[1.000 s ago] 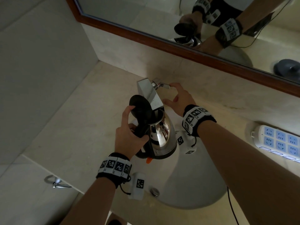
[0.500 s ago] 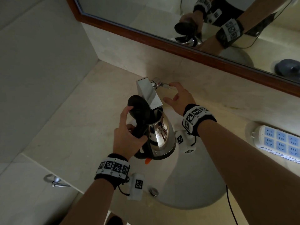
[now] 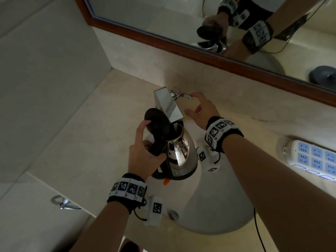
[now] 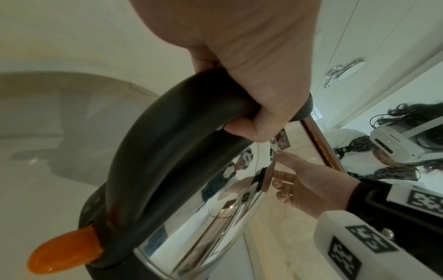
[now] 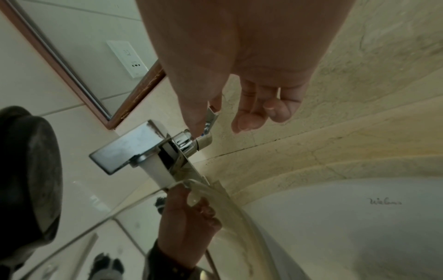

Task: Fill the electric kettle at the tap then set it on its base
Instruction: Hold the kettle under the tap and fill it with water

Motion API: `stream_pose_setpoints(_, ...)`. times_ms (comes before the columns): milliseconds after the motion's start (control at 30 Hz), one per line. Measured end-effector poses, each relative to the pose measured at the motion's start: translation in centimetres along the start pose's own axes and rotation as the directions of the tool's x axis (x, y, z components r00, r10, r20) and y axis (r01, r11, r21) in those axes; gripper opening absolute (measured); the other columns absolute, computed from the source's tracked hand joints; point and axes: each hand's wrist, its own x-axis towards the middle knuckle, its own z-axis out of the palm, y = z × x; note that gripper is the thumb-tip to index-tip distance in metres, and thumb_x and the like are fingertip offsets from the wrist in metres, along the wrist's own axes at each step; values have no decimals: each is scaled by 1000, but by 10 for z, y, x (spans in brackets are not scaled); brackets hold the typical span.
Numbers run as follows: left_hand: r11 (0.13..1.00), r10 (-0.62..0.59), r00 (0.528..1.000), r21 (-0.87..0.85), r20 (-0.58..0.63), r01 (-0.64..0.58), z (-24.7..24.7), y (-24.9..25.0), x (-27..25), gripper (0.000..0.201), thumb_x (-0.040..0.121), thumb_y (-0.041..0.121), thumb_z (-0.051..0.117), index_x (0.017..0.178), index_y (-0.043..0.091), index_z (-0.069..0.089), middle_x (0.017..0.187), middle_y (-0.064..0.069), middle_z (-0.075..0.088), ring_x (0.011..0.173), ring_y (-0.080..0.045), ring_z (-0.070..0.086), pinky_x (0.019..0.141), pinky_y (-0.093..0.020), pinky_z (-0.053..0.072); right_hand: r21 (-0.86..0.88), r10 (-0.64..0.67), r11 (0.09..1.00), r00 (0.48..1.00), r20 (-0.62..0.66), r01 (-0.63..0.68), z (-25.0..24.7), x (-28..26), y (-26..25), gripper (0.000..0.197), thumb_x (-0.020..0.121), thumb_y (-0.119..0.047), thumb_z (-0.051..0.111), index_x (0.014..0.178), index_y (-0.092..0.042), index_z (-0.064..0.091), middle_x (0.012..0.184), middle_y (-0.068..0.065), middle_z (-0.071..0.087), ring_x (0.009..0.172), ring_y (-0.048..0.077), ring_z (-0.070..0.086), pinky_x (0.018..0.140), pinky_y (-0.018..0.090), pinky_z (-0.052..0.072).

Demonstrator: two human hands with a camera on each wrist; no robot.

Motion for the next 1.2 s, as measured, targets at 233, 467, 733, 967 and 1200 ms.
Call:
stream_pose_setpoints(233,1000,-21,1000,-10,-13,20,0,1,0,104,71,5,82,151,42,27,54,0,66,51,-9,64,59,-15,54,-8,-10,1000,1000,10,10,-1,-2,0,60,90,-28,68,143,-35,40,106,11,58,89,21,57,81,30,45)
stream_pose_setpoints(467,999,-36,999,-27,-16,35,2,2,2,105,71,3,82,149,44,27,56,1,66,51,-9,65,58,-14,55,3,-4,1000,1000,11,4,-1,-2,-1,59,90,-29,68,141,-36,39,104,9,58,88,20,57,80,30,44)
stream_pose_setpoints(733,996,-74,997,-41,-3,74,3,3,-1,105,70,2,83,148,46,27,59,-2,69,53,-12,67,63,-32,65,85,33,996,999,-18,-31,-1,3,-1,41,92,-31,64,130,-33,49,98,5,58,85,21,59,75,31,46)
stream_pose_setpoints(967,996,-83,997,-40,-2,82,4,1,-2,106,69,2,83,148,46,28,59,-2,69,53,-13,67,62,-36,65,77,61,996,988,-141,-51,0,20,-10,20,92,-32,65,107,-20,62,83,-2,58,77,19,58,73,31,52)
stream_pose_setpoints(1200,998,-62,998,-33,-15,61,2,2,1,105,70,6,84,148,46,26,61,1,70,55,-10,69,62,-30,64,72,43,997,983,-177,-31,1,27,-8,12,90,-27,67,97,-18,64,73,-6,53,70,17,55,65,25,42)
